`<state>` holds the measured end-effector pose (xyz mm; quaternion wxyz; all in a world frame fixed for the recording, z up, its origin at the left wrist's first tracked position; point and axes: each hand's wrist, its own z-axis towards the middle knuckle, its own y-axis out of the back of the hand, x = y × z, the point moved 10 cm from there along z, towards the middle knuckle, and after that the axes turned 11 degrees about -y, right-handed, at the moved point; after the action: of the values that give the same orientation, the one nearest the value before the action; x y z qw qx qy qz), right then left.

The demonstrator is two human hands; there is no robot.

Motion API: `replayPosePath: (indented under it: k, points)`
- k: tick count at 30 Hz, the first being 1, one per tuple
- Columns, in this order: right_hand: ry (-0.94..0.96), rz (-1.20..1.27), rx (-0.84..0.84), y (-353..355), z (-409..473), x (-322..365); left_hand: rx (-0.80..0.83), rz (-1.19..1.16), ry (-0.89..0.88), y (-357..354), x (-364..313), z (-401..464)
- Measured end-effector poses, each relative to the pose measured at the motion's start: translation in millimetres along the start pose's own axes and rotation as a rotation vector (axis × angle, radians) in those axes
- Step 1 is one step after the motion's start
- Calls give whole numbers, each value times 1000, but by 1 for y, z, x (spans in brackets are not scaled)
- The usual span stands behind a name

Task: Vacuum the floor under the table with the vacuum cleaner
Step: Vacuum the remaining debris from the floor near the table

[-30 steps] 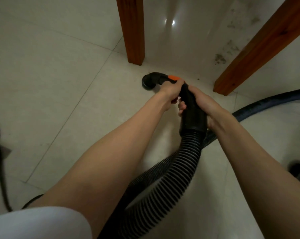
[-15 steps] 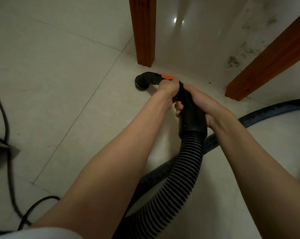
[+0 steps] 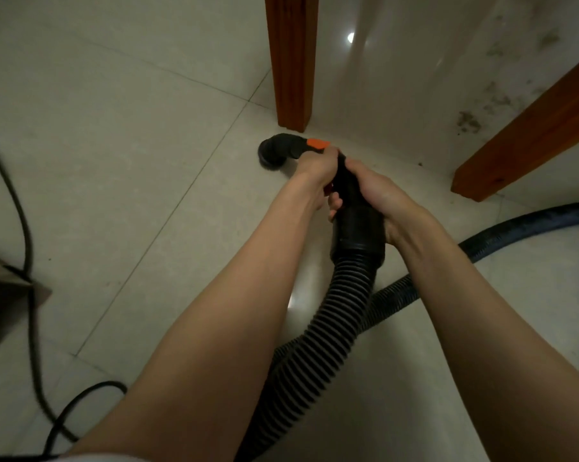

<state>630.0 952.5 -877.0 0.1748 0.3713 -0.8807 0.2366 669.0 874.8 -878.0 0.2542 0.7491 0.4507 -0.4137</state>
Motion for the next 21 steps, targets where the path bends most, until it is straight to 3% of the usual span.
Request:
replayPosePath:
  k: [9, 16, 21]
  points:
    - [128, 89, -205, 28, 5, 18, 184, 138, -28, -33, -17, 4]
    - [109, 207, -121, 23, 5, 13, 207, 181, -55, -37, -21, 11]
    - [106, 59, -139, 45, 0, 9, 213, 217, -84, -54, -19, 8]
